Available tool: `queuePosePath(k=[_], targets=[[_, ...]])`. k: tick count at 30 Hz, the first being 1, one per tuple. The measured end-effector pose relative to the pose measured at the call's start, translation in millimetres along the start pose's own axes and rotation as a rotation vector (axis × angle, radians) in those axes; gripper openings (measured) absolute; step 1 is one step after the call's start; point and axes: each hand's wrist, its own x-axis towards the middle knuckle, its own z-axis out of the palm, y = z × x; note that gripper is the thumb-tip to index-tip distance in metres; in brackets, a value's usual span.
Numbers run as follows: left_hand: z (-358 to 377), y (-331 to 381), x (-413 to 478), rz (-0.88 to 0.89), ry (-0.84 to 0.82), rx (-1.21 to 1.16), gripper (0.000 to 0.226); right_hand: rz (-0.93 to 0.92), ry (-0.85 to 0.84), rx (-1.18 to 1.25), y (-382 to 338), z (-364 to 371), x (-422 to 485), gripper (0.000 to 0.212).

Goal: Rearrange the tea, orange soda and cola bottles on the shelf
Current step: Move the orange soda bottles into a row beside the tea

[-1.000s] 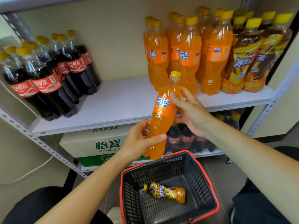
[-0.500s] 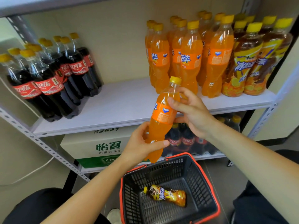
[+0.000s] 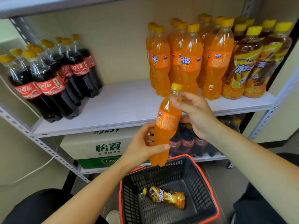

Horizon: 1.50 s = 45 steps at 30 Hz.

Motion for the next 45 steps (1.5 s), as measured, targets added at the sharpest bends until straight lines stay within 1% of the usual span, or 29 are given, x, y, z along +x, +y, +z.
queuePosePath(k=[1,3,6,7,9,11,13,16,20,22,24,26,28,30,33,37,41,44,45], targets=[[2.2,-1.5,0.0,0.016,0.017,0.036,0.071,0.003,0.017,-0.007,1.5,1.0,-0.5,0.054],[3.4,-4.3,1.3,0.03,0.058,0.046,0.072,0.004,0.033,-0.025,4.4,1.8,-0.7,0.057],[-0.5,-3.8,2.8,-0.012,0.081,-0.089,0.073,-0.026,0.002,-0.102,2.0,-1.1,1.9,0.049],[-2.3,-3.2,2.8,-0.023,0.065,-0.128,0.073,-0.023,-0.027,-0.111,-0.3,-2.9,3.1,0.044],[-5.3,-1.9,2.9,-0.047,-0.002,-0.198,0.066,0.001,-0.085,-0.095,-4.9,-7.0,5.1,0.035],[-7.5,0.0,2.1,-0.077,-0.091,-0.266,0.055,-0.007,-0.102,-0.101,-8.4,-11.0,6.6,0.033],[-7.9,0.2,2.5,-0.098,-0.172,-0.28,0.052,-0.045,-0.091,-0.114,-10.1,-13.2,6.7,0.033],[-3.6,0.1,4.1,-0.117,-0.19,-0.251,0.054,-0.061,-0.063,-0.108,-6.6,-11.6,4.9,0.026],[8.6,-5.8,5.8,-0.078,-0.09,-0.091,0.06,-0.056,-0.007,-0.151,2.5,-7.4,4.3,0.024],[13.7,-10.7,6.0,-0.059,-0.033,-0.055,0.066,-0.058,0.016,-0.192,6.2,-7.0,4.5,0.023],[16.2,-12.4,5.8,-0.042,-0.019,-0.067,0.069,-0.061,0.04,-0.227,7.9,-7.6,4.4,0.026],[15.7,-12.6,5.9,-0.043,-0.037,-0.107,0.068,-0.079,0.041,-0.29,6.4,-9.1,4.8,0.038],[13.7,-11.8,5.5,-0.048,-0.062,-0.146,0.064,-0.108,0.005,-0.359,3.5,-11.1,5.9,0.05],[11.7,-11.5,4.8,-0.043,-0.079,-0.176,0.061,-0.124,-0.046,-0.384,2.3,-13.1,7.2,0.053],[8.6,-11.0,3.8,-0.031,-0.098,-0.175,0.059,-0.144,-0.083,-0.364,-0.2,-17.8,8.9,0.046],[3.4,-11.5,5.4,-0.004,-0.068,-0.055,0.063,-0.259,-0.085,-0.408,-5.3,-26.2,10.8,0.026],[-4.4,-16.7,7.4,0.042,-0.014,0.088,0.068,-0.334,-0.122,-0.455,-6.8,-27.1,5.9,0.028],[-7.0,-19.6,6.5,0.082,0.007,0.114,0.069,-0.331,-0.185,-0.437,-11.5,-28.0,2.0,0.034],[-6.4,-20.1,6.0,0.096,0.018,0.113,0.069,-0.326,-0.213,-0.422,-13.7,-29.7,1.5,0.033]])
